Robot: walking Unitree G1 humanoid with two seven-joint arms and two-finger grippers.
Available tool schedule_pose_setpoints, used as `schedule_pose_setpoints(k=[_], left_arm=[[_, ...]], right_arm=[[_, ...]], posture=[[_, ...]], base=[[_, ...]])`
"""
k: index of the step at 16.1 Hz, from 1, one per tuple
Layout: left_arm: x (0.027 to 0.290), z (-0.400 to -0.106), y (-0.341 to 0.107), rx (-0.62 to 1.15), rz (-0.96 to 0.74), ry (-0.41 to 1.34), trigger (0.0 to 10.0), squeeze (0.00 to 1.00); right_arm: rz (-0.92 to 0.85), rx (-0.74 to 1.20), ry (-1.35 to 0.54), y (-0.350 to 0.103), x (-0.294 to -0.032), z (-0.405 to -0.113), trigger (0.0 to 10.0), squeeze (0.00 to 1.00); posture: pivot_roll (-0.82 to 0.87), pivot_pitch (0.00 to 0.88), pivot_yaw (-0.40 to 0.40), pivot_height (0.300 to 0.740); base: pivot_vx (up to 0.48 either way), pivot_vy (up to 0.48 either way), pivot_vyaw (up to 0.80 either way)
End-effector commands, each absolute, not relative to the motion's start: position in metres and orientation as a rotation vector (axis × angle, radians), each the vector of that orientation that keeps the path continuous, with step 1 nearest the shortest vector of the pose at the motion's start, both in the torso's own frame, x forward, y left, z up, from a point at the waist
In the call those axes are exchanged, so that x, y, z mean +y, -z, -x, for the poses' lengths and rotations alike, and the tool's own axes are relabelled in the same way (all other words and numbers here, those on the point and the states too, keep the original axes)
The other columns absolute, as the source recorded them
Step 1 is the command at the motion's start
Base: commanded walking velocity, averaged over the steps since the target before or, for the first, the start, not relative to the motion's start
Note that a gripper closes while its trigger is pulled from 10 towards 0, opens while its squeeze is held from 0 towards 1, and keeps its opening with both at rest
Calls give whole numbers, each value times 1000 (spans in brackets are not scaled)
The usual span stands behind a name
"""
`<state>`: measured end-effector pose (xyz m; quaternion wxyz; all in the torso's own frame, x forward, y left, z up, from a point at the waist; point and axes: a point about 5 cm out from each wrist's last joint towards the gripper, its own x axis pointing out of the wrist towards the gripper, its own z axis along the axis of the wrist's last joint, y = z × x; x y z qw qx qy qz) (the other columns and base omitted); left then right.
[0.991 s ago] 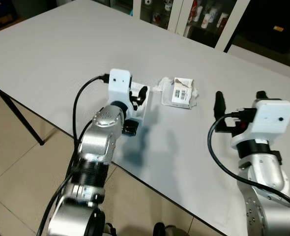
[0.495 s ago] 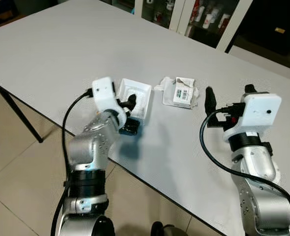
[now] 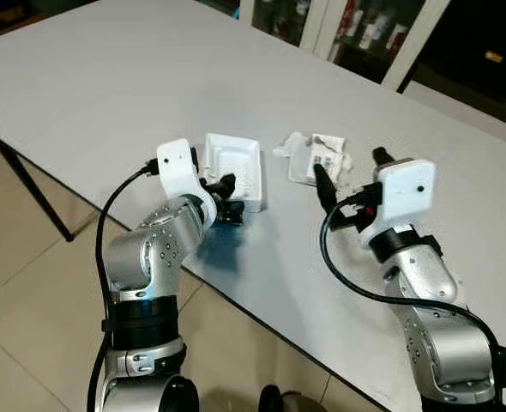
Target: Picking trash to rubbish bin
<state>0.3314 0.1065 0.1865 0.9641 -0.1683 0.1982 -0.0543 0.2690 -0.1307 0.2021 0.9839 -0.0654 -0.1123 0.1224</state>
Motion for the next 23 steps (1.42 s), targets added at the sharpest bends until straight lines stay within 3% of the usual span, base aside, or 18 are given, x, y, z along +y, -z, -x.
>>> schedule_pose_setpoints(k=[1, 8, 12, 16, 19, 23], left_arm=[[93, -332, -204, 375, 341, 151, 10000, 0], [98, -336, -183, 450, 258, 149, 10000, 0], [101, -353, -199, 373, 28, 314, 10000, 0], [119, -366, -211, 300, -135, 347, 10000, 0], [113, -367, -223, 249, -316, 515, 10000, 0], [106, -355, -229, 281, -360, 715, 10000, 0]], right_arm=[[138, -188, -258, -195, -134, -269, 10000, 0], [137, -197, -258, -193, -132, -273, 10000, 0], [130, -204, -226, -192, -134, -274, 10000, 0], [123, -200, -216, -188, -134, -275, 10000, 0], [129, -195, -209, -186, -138, -275, 10000, 0], [136, -186, -209, -183, -139, -276, 10000, 0]], posture=[[261, 177, -146, 740], [275, 167, -125, 740], [284, 158, -113, 740], [291, 155, -106, 740], [286, 150, -112, 740], [287, 149, -112, 740]], base=[[0, 0, 0], [0, 0, 0], [0, 0, 0], [0, 0, 0], [0, 0, 0], [0, 0, 0]])
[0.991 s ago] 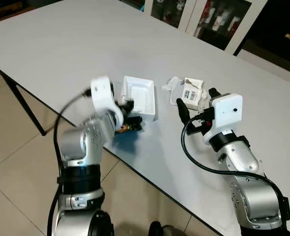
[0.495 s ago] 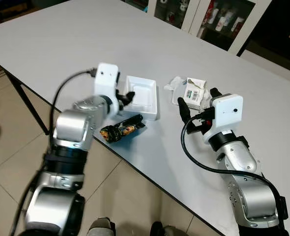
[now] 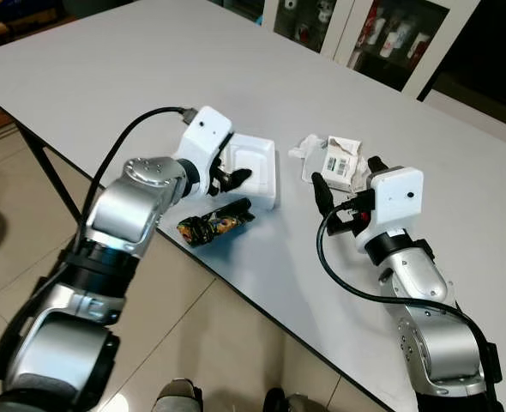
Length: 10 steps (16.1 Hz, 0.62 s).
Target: Picking trash to rubbish bin
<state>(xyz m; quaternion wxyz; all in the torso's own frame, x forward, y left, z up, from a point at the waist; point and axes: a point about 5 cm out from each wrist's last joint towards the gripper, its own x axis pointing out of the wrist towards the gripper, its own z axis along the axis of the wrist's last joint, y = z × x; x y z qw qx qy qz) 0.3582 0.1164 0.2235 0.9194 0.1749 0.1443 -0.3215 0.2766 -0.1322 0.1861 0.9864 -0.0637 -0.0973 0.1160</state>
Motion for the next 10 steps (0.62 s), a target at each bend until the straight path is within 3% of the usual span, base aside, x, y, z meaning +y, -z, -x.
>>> schedule_pose_setpoints(k=[1, 6, 10], left_arm=[[106, -353, -228, 296, -382, 754, 10000, 0], [107, -339, -226, 374, -455, 906, 10000, 0], [110, -332, -212, 435, -475, 928, 10000, 0]], right_arm=[[141, -184, -212, -182, -138, -276, 10000, 0], [147, -181, -217, -179, -137, -277, 10000, 0], [147, -174, -218, -177, -137, -278, 10000, 0]], posture=[[288, 148, -112, 740], [299, 148, -110, 740], [307, 160, -111, 740]], base=[[0, 0, 0], [0, 0, 0], [0, 0, 0]])
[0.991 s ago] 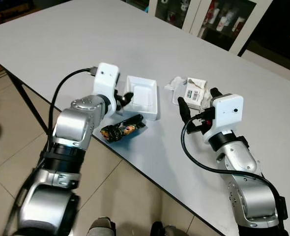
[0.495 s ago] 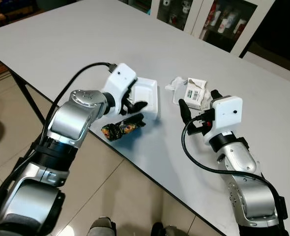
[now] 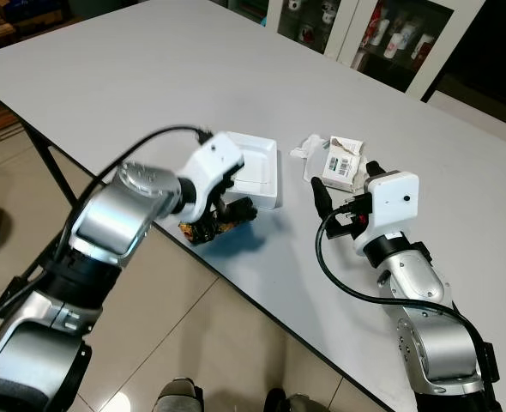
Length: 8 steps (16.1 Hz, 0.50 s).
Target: Picking trash to rubbish bin
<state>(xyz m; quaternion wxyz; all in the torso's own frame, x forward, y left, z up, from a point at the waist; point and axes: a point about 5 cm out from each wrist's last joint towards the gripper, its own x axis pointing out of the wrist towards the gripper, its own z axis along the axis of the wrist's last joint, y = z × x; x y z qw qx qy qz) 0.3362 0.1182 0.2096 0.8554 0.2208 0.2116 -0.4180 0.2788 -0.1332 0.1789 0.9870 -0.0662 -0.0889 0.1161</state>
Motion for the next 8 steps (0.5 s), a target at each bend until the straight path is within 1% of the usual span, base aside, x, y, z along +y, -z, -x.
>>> schedule_pose_setpoints(k=[1, 4, 6, 8], left_arm=[[110, -331, -210, 442, -471, 926, 10000, 0], [111, -326, -210, 455, -459, 932, 10000, 0], [118, -325, -202, 491, -478, 917, 10000, 0], [124, -326, -187, 530, -539, 893, 10000, 0]], right_arm=[[147, -172, -219, -176, -138, -278, 10000, 0], [146, -163, -225, -173, -137, -278, 10000, 0], [147, -165, -237, -173, -134, -279, 10000, 0], [145, -172, -240, -175, -134, -279, 10000, 0]], posture=[[310, 164, -113, 740], [320, 175, -122, 740], [324, 181, -126, 740], [323, 184, -127, 740]], base=[[0, 0, 0], [0, 0, 0], [0, 0, 0], [0, 0, 0]])
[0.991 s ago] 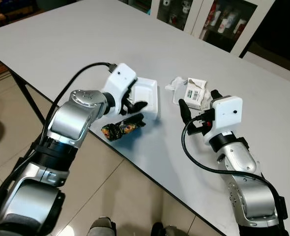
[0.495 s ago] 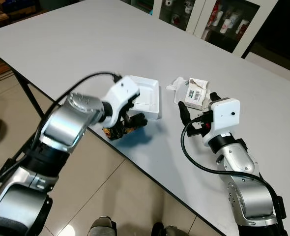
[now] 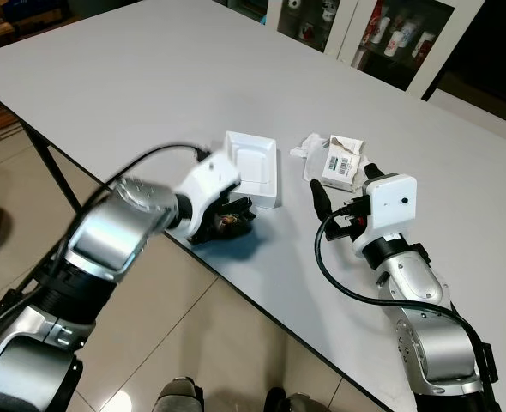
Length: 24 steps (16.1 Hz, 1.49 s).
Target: Picking trash to rubbish bin
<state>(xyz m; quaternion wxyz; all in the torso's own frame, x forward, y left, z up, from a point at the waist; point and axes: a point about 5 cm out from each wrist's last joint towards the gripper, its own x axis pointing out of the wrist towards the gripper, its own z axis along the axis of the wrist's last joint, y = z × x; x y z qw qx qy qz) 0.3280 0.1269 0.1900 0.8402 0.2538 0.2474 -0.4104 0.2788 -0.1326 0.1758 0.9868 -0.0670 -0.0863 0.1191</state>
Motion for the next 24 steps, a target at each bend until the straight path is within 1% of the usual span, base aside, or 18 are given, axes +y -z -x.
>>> schedule_pose_setpoints(k=[1, 5, 7, 8, 9, 13, 15, 18, 24], left_arm=[[127, -326, -180, 547, -584, 882, 10000, 0], [129, -326, -165, 590, -602, 893, 10000, 0], [131, -329, -153, 602, -578, 894, 10000, 0], [133, -332, -145, 597, -583, 879, 2039, 0], [134, -333, -140, 592, -567, 874, 0, 0], [139, -344, -115, 537, -519, 770, 0, 0], [138, -345, -103, 532, -497, 738, 0, 0], [136, -343, -94, 545, -497, 749, 0, 0], [135, -348, -93, 500, -500, 747, 0, 0]], right_arm=[[146, -173, -240, -175, -134, -278, 10000, 0], [144, -173, -227, -174, -135, -276, 10000, 0], [142, -174, -224, -175, -135, -276, 10000, 0], [141, -176, -220, -175, -135, -276, 10000, 0], [140, -178, -218, -175, -135, -275, 10000, 0], [133, -183, -200, -176, -136, -273, 10000, 0], [132, -184, -196, -176, -137, -273, 10000, 0], [135, -185, -188, -177, -139, -272, 10000, 0], [140, -182, -181, -176, -141, -272, 10000, 0]], posture=[[319, 186, -128, 740], [314, 188, -126, 740], [310, 189, -120, 740], [309, 188, -119, 740], [306, 187, -119, 740], [294, 185, -118, 740], [286, 186, -120, 740], [278, 183, -121, 740], [274, 179, -122, 740]], base=[[0, 0, 0], [0, 0, 0], [0, 0, 0], [0, 0, 0], [0, 0, 0], [0, 0, 0], [0, 0, 0], [0, 0, 0], [0, 0, 0]])
